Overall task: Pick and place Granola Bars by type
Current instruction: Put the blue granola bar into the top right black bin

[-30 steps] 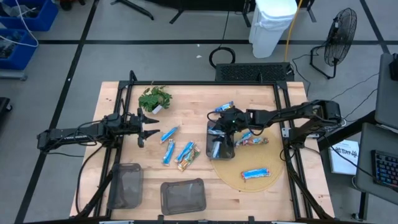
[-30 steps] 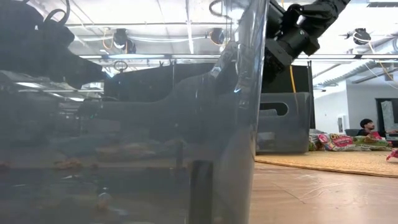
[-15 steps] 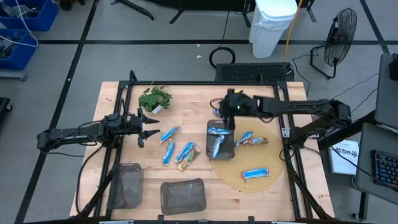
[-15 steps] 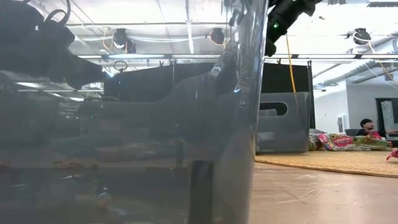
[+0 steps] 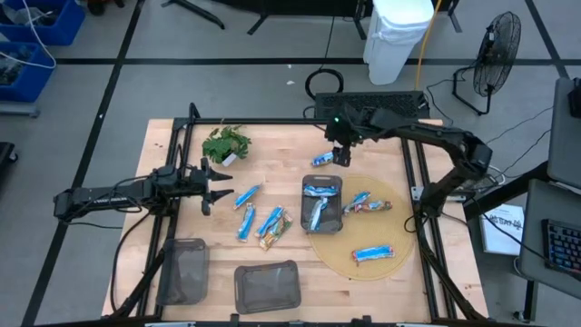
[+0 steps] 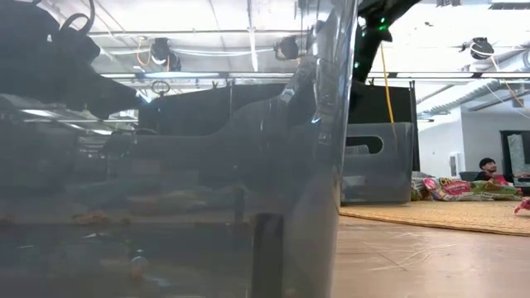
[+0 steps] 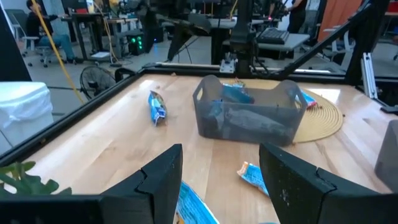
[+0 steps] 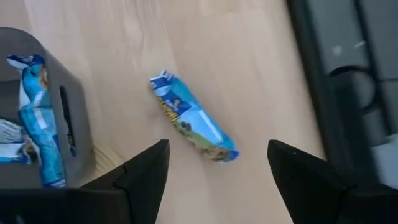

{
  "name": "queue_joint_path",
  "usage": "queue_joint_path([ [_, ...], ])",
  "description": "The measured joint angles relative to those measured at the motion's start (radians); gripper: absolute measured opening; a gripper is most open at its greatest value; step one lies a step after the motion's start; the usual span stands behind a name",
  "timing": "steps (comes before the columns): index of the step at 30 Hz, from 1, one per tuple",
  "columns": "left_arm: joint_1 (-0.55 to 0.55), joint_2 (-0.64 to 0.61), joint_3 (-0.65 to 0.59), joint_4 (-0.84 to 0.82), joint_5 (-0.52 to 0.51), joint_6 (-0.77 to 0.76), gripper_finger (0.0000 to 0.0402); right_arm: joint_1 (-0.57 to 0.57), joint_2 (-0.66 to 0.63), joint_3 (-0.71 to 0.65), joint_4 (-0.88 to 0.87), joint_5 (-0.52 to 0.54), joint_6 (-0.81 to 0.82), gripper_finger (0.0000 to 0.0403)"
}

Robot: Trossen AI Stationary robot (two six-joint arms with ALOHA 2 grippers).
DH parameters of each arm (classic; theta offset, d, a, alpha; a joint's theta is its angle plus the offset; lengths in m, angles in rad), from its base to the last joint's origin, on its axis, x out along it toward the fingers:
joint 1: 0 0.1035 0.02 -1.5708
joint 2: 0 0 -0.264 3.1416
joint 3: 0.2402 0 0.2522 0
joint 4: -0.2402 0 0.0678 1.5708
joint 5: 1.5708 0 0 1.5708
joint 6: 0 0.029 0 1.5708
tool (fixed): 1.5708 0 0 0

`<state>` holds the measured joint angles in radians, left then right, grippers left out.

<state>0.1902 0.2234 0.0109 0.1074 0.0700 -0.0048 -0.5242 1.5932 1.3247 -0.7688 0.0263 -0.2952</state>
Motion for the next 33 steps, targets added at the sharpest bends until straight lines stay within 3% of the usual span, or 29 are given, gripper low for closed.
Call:
queue_joint_path([
  [9,0.000,0.000,0.000,0.001,0.000,0.000,0.0216,-0.086,0.143,0.000,0.014,-0.053,-0.013,0.0265],
  [21,0.000,0.000,0.000,0.001,0.000,0.000,0.0216,-0.082,0.302,0.000,0.050,-0.083,-0.043,0.0265],
  [33,0.000,0.000,0.000,0.001,0.000,0.000,0.0216,-0.089,0.327,0.000,0.064,-0.081,-0.062,0.0258],
])
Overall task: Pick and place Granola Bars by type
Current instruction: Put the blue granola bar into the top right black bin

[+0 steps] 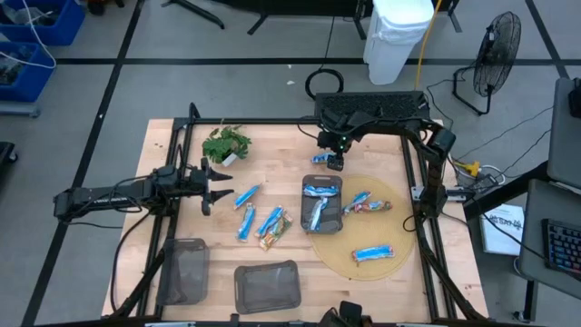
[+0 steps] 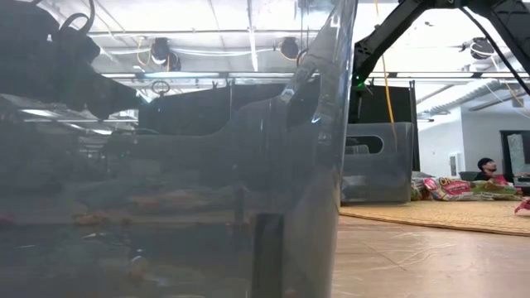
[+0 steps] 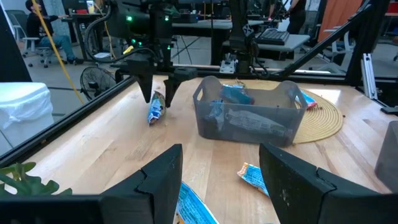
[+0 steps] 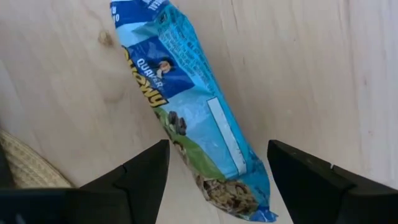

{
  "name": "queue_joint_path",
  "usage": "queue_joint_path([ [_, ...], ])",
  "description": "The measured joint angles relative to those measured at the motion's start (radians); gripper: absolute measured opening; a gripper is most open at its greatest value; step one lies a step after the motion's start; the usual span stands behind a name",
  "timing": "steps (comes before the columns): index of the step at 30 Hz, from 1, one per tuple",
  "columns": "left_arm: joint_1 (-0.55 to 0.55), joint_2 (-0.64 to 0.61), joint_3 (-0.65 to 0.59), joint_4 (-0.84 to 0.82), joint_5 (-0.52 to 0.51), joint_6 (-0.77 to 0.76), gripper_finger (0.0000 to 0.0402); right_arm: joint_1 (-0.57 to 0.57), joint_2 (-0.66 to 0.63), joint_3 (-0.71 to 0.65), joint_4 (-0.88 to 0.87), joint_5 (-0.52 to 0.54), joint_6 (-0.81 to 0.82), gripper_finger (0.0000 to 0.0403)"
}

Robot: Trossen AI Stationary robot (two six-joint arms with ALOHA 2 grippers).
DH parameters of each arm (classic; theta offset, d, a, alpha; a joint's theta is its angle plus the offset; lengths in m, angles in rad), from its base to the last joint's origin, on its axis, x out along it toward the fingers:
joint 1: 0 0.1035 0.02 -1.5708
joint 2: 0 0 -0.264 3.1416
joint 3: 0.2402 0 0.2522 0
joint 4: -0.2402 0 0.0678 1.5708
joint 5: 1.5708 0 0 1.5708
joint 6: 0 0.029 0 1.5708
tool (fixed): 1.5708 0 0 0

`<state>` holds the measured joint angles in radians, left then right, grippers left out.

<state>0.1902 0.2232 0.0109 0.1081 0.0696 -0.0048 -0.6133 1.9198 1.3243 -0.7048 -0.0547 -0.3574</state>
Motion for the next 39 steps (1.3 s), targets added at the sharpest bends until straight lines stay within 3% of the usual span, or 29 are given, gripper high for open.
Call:
queue_joint_path([
  [16,0.000,0.000,0.000,0.000,0.000,0.000,0.0216,-0.035,0.000,0.000,0.013,0.002,0.027,0.0161],
  [29,0.000,0.000,0.000,0.000,0.000,0.000,0.0216,-0.034,-0.002,0.000,0.013,0.001,-0.004,0.0017],
  [39,0.000,0.000,0.000,0.000,0.000,0.000,0.0216,-0.033,-0.011,0.000,0.010,0.001,-0.050,0.0003],
])
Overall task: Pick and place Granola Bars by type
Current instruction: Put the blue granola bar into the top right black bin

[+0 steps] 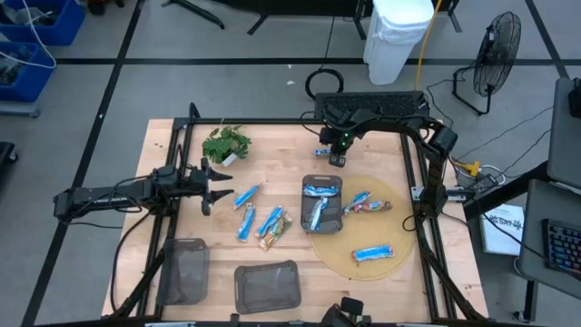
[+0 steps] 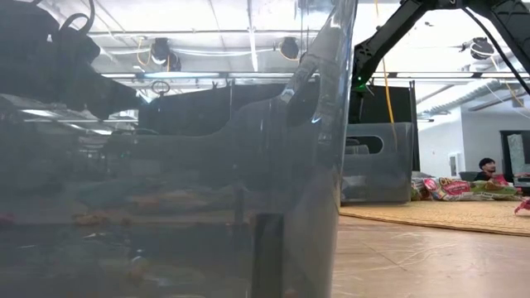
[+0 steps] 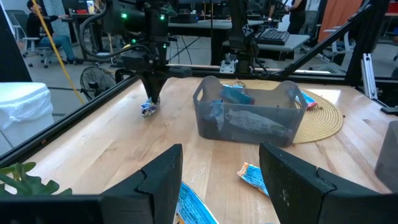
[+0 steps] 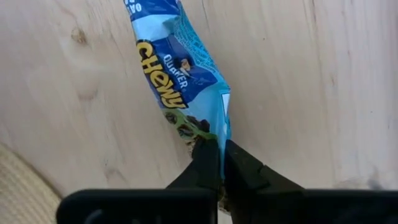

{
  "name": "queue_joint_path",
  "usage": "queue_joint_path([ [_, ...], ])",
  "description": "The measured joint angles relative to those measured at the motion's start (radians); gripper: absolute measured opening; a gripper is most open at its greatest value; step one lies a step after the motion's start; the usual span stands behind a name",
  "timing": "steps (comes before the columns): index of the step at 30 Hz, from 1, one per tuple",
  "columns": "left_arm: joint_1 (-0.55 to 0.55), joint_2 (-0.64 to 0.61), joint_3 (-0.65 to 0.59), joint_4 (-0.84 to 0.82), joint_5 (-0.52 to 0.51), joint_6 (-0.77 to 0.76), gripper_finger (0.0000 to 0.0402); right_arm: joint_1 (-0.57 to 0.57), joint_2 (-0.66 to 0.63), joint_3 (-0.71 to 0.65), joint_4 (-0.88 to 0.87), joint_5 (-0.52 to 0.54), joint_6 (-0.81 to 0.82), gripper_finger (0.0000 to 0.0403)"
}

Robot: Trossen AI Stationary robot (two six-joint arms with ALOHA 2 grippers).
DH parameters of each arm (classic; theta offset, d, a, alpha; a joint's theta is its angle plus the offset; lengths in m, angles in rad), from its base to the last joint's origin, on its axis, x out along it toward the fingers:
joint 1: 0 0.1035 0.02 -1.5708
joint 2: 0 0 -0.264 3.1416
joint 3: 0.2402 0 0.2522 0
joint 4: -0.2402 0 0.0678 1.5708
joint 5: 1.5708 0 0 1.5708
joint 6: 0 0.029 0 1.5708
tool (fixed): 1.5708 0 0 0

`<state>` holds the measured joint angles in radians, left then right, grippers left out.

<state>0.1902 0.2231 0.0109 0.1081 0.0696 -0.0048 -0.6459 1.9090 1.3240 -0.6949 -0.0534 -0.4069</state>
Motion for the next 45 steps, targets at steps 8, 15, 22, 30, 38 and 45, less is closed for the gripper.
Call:
queue_joint_path([
  [8,0.000,0.000,0.000,0.000,0.000,0.000,0.0216,0.011,-0.091,0.000,0.006,0.000,-0.006,0.0001],
  [15,0.000,0.000,0.000,0.000,0.000,0.000,0.0216,0.047,-0.238,0.000,0.008,-0.001,0.014,0.0001],
  [22,0.000,0.000,0.000,0.000,0.000,0.000,0.0216,0.153,-0.390,0.000,-0.007,-0.004,0.050,0.0000],
  [30,0.000,0.000,0.000,-0.001,0.000,0.000,0.0216,0.340,-0.478,0.000,-0.049,-0.004,0.122,0.0000],
  [38,0.000,0.000,0.000,-0.001,0.000,0.000,0.0216,0.518,-0.481,0.000,-0.066,-0.003,0.181,0.0000],
  [45,0.000,0.000,0.000,0.000,0.000,0.000,0.0216,0.594,-0.481,0.000,-0.066,0.000,0.212,0.0000],
])
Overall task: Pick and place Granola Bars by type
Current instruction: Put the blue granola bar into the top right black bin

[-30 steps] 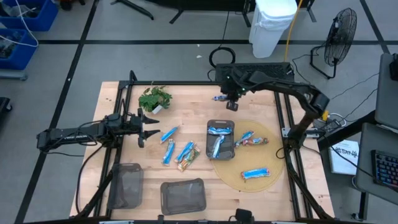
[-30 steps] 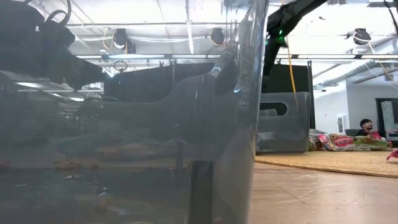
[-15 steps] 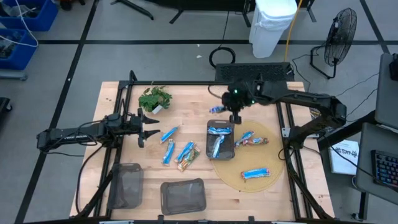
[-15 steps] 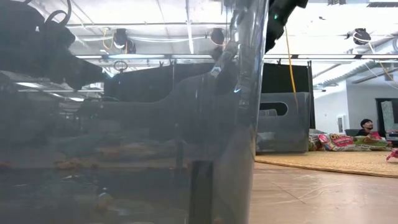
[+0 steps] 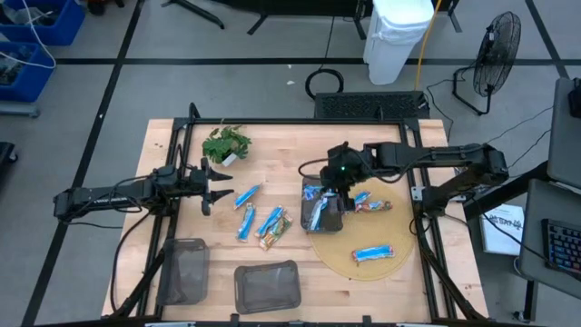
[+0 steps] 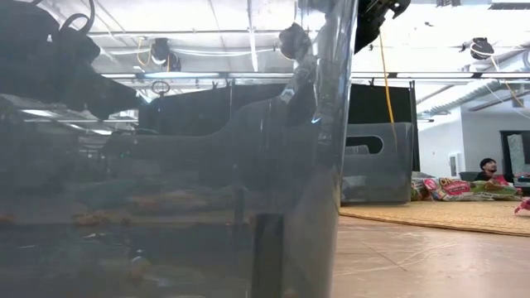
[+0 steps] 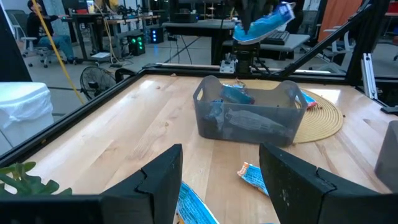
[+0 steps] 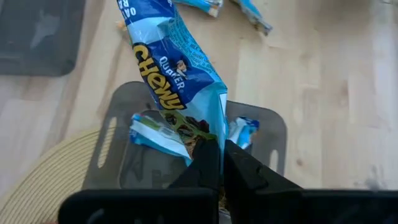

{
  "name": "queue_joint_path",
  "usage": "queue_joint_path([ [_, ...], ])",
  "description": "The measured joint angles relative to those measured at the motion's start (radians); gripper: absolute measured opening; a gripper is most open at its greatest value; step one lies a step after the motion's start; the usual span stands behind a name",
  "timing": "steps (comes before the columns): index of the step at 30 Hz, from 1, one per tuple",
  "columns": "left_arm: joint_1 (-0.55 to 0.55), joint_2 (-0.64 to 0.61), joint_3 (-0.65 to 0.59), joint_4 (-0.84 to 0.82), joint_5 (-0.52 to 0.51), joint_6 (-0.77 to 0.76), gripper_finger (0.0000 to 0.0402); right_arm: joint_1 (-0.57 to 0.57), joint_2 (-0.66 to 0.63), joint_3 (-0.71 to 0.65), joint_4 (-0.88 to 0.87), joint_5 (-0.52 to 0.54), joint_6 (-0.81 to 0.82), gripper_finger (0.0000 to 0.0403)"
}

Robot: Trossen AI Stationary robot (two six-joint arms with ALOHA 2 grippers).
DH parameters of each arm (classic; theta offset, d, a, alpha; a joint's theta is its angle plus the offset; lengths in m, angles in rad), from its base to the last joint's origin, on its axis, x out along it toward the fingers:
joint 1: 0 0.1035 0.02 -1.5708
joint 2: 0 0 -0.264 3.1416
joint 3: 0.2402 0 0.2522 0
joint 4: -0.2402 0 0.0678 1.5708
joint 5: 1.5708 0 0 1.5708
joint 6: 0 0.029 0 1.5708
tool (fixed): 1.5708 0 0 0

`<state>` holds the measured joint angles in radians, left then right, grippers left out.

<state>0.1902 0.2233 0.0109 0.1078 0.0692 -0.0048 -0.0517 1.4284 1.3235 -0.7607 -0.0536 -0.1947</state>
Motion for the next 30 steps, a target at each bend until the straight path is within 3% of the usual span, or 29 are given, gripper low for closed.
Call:
queue_joint_path([
  [9,0.000,0.000,0.000,0.000,0.000,0.000,0.0216,0.008,0.000,0.000,0.010,-0.004,0.011,0.0000],
  [12,0.000,0.000,0.000,0.000,0.000,0.000,0.0216,0.008,-0.001,-0.030,0.076,-0.096,0.008,0.0000],
  [19,0.000,0.000,0.000,-0.001,0.000,0.000,0.0216,0.000,-0.053,-0.254,0.463,-0.316,-0.020,0.0000],
  [30,0.000,0.004,0.000,0.000,0.001,0.000,0.0216,-0.015,-0.240,-0.606,1.132,-0.319,0.016,0.0000],
])
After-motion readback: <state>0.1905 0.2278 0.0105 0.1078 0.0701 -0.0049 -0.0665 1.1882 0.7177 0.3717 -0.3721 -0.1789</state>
